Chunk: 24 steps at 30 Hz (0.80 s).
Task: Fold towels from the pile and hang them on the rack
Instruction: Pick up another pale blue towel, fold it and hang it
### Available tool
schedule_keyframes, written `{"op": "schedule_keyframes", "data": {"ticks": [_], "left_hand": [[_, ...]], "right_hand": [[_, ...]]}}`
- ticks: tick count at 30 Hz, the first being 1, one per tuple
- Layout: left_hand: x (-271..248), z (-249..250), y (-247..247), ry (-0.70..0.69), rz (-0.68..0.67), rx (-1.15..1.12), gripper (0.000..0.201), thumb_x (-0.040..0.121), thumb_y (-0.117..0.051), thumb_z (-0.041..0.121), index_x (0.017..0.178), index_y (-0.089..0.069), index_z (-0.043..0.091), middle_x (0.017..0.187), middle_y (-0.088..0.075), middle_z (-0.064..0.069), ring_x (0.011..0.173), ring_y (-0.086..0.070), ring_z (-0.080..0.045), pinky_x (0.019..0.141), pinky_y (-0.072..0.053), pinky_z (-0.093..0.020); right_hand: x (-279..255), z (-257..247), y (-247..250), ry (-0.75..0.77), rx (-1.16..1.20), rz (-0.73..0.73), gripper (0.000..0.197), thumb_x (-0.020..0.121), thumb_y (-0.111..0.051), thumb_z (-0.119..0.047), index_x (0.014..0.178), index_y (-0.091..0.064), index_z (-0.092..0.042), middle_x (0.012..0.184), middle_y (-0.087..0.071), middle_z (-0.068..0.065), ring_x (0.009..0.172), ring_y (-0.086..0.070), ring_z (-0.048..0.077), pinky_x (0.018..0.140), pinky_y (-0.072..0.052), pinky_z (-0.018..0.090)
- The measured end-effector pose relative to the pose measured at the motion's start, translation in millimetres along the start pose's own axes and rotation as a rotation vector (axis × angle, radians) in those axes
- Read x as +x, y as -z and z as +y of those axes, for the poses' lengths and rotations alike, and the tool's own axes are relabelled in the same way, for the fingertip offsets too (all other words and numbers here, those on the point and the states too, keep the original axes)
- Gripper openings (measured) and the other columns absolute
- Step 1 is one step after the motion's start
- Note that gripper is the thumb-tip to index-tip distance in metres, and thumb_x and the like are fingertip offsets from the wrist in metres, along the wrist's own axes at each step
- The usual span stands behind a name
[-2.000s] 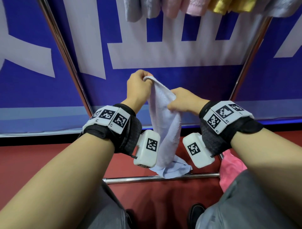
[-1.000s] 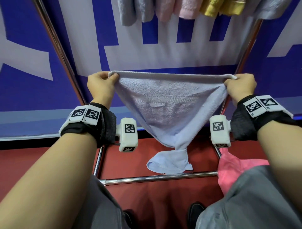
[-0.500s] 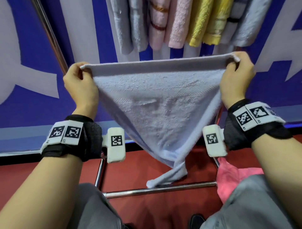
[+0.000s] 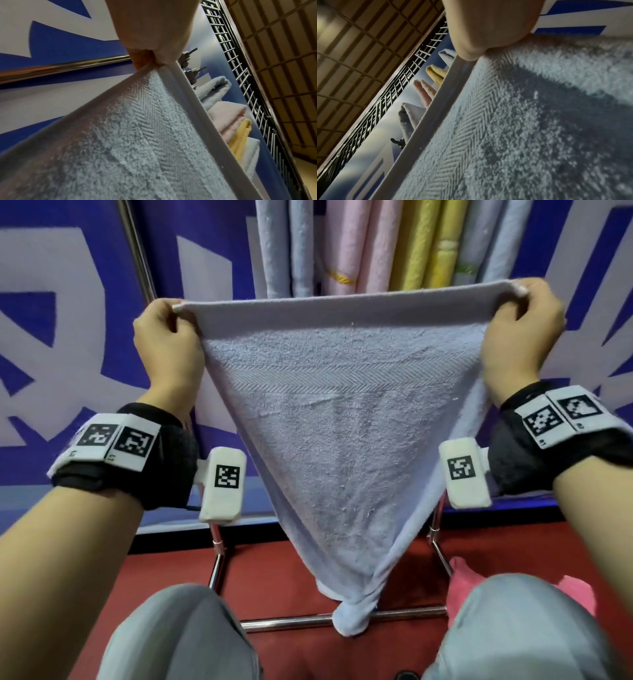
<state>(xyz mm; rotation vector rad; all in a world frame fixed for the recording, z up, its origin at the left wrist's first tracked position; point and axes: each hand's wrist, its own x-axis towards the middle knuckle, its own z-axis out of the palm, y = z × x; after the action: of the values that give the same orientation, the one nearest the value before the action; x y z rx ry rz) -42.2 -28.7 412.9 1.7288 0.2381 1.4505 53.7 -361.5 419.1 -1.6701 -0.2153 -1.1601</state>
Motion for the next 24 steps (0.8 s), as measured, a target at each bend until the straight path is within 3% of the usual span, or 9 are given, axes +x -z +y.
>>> {"op": "schedule_keyframes", "data": {"ticks": [2,5,7,9,11,15,18,22,24], "left_hand": [[6.1,10.0,2.6,-0.011,0.003,-0.035,0.018,0.086,-0.042,0.015,0.085,-0.06,0.016,0.072,-0.055,0.016,0.069,-0.05,0.002,0.066,-0.041,-0.014],[14.9,31.0,5.9,-0.038,-0.004,-0.051,0.023,0.085,-0.04,0.012,0.074,-0.055,0.027,0.073,-0.054,0.017,0.069,-0.05,0.004,0.068,-0.042,-0.014],[20.7,46.6,6.9,-0.064,-0.012,-0.062,0.029,0.086,-0.04,0.011,0.071,-0.051,0.033,0.073,-0.054,0.017,0.068,-0.05,0.005,0.066,-0.041,-0.012],[26.0,56.5,6.7,-0.085,-0.019,-0.069,0.03,0.086,-0.04,0.011,0.071,-0.051,0.035,0.074,-0.054,0.017,0.069,-0.05,0.005,0.065,-0.041,-0.012],[29.0,60.2,5.7,-0.092,-0.029,-0.064,0.029,0.087,-0.041,0.012,0.071,-0.051,0.034,0.073,-0.054,0.018,0.068,-0.05,0.005,0.064,-0.041,-0.011],[29.1,56.2,0.6,-0.074,-0.053,-0.052,0.021,0.087,-0.043,0.013,0.076,-0.058,0.023,0.07,-0.053,0.017,0.064,-0.047,0.005,0.06,-0.038,-0.011],[28.2,51.9,-1.5,-0.055,-0.077,-0.009,0.02,0.087,-0.044,0.012,0.077,-0.059,0.02,0.067,-0.051,0.015,0.061,-0.044,0.004,0.054,-0.036,-0.012],[27.5,45.5,-0.1,-0.028,-0.11,0.043,0.018,0.088,-0.046,0.012,0.079,-0.062,0.016,0.06,-0.047,0.011,0.055,-0.041,-0.001,0.05,-0.035,-0.018],[23.0,44.0,0.0,-0.002,-0.126,0.081,0.018,0.086,-0.047,0.012,0.076,-0.062,0.013,0.056,-0.045,0.008,0.052,-0.039,-0.004,0.047,-0.035,-0.019]], "right_hand": [[8.2,-8.4,5.2,-0.001,-0.002,0.009,0.033,0.088,-0.034,-0.008,0.103,-0.063,-0.002,0.104,-0.067,0.013,0.085,-0.047,0.007,0.067,-0.031,0.006],[23.0,-20.9,13.4,0.01,-0.011,0.02,0.033,0.09,-0.034,-0.008,0.106,-0.062,-0.003,0.099,-0.063,0.007,0.087,-0.046,0.005,0.061,-0.027,-0.002],[32.1,-27.0,18.5,0.009,-0.01,0.032,0.034,0.09,-0.034,-0.009,0.107,-0.062,-0.001,0.094,-0.055,0.0,0.088,-0.045,0.005,0.061,-0.027,-0.001],[38.3,-29.3,22.8,0.004,-0.022,0.038,0.034,0.09,-0.034,-0.01,0.107,-0.062,-0.001,0.096,-0.058,0.004,0.089,-0.045,0.005,0.066,-0.03,0.005],[40.7,-27.8,25.7,-0.001,-0.04,0.031,0.033,0.091,-0.035,-0.011,0.107,-0.062,-0.002,0.102,-0.063,0.01,0.089,-0.045,0.006,0.07,-0.031,0.01],[41.2,-21.3,28.4,-0.022,-0.053,-0.009,0.032,0.091,-0.037,-0.012,0.105,-0.064,0.0,0.092,-0.054,0.0,0.087,-0.046,0.007,0.069,-0.033,0.014],[39.6,-17.5,27.4,-0.059,-0.047,-0.063,0.03,0.091,-0.04,-0.012,0.102,-0.066,-0.002,0.088,-0.052,0.001,0.084,-0.044,0.008,0.064,-0.033,0.015],[36.4,-10.3,23.6,-0.11,-0.034,-0.133,0.021,0.09,-0.045,-0.017,0.074,-0.056,-0.009,0.078,-0.035,0.004,0.07,-0.032,0.014,0.053,-0.025,0.026],[34.2,-5.7,21.5,-0.152,-0.026,-0.174,0.023,0.088,-0.045,-0.017,0.068,-0.053,-0.01,0.069,-0.033,0.001,0.06,-0.029,0.007,0.047,-0.024,0.022]]}}
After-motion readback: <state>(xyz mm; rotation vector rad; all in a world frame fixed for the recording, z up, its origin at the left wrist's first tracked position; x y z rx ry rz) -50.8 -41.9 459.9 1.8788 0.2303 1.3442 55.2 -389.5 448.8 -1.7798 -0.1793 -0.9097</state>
